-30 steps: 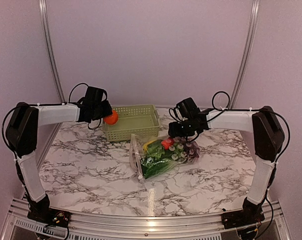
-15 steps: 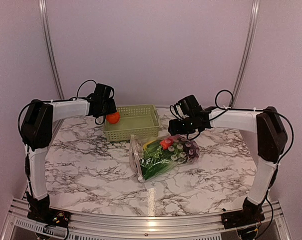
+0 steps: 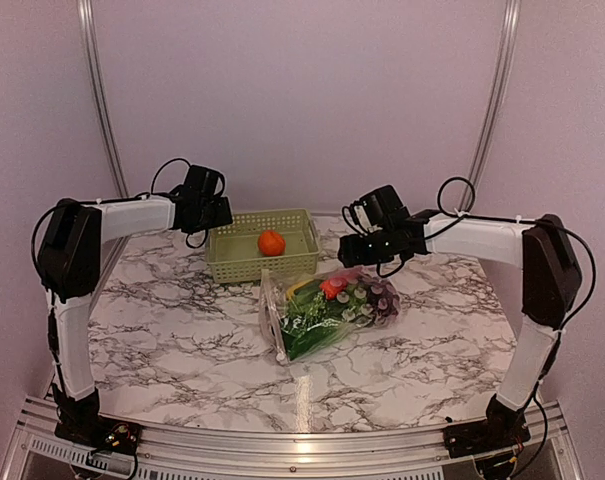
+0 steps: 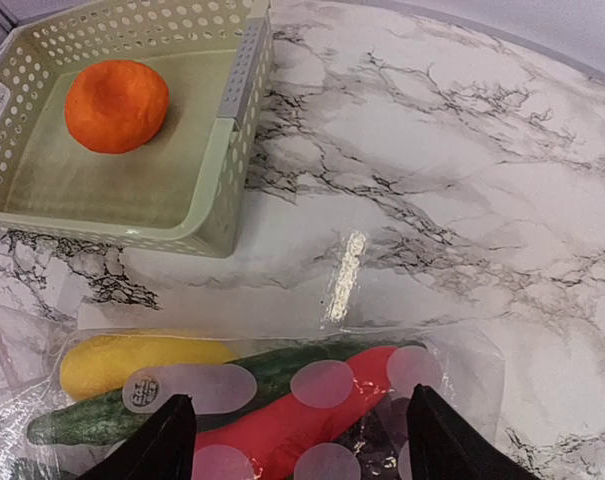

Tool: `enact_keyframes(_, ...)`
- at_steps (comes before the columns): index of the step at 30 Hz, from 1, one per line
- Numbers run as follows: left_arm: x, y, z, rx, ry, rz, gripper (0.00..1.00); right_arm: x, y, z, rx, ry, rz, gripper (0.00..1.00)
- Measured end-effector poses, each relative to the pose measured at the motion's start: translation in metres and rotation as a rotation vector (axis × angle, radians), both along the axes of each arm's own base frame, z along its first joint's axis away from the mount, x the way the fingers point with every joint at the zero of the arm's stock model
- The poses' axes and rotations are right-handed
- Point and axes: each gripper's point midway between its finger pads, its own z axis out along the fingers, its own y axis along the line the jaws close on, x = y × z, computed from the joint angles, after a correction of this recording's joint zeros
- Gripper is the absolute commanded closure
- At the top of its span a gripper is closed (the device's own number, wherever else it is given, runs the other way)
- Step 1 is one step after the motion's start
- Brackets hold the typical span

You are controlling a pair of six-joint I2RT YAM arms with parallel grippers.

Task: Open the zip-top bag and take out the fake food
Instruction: Pick up the fake vegetable from the zipper food storage bag.

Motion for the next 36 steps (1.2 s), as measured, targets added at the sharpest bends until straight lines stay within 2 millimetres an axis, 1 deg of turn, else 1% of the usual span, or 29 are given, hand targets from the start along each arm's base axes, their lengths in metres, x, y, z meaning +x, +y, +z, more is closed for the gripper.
enact_keyframes(3,-0.014,0.000,0.003,-0.020,0.013,-0.024,0.35,-0.002,-0.001,0.005,-0.001,-0.004,0.004,0.29)
enact_keyframes(8,-0.060,-0.002,0.017,-0.092,0.022,-0.075,0.35,-0.005,-0.003,0.019,0.004,-0.024,0.015,0.29)
enact_keyframes(12,-0.096,-0.013,0.021,-0.160,0.025,-0.128,0.36,-0.007,-0.004,0.024,0.005,-0.031,0.024,0.29)
enact_keyframes(14,-0.117,-0.019,0.016,-0.191,0.041,-0.160,0.37,-0.010,-0.004,0.024,0.000,-0.027,0.032,0.29)
enact_keyframes(19,-0.164,-0.040,-0.011,-0.253,0.107,-0.244,0.40,-0.016,-0.007,0.016,-0.014,-0.002,0.041,0.29)
enact_keyframes(21,-0.181,-0.051,-0.021,-0.276,0.134,-0.284,0.42,-0.018,-0.008,0.013,-0.022,0.008,0.042,0.29)
enact_keyframes(24,-0.205,-0.076,-0.032,-0.305,0.169,-0.364,0.45,-0.021,-0.010,0.008,-0.032,0.021,0.044,0.29)
enact_keyframes(26,-0.217,-0.092,-0.033,-0.327,0.181,-0.413,0.47,-0.023,-0.012,0.005,-0.036,0.028,0.044,0.29)
enact_keyframes(29,-0.229,-0.117,-0.034,-0.367,0.189,-0.483,0.48,-0.025,-0.013,0.002,-0.042,0.037,0.044,0.29)
enact_keyframes(31,-0.234,-0.129,-0.042,-0.385,0.207,-0.512,0.48,-0.027,-0.014,0.001,-0.044,0.039,0.044,0.29)
enact_keyframes(36,-0.243,-0.145,-0.054,-0.432,0.246,-0.540,0.49,-0.028,-0.017,0.006,-0.045,0.029,0.038,0.29)
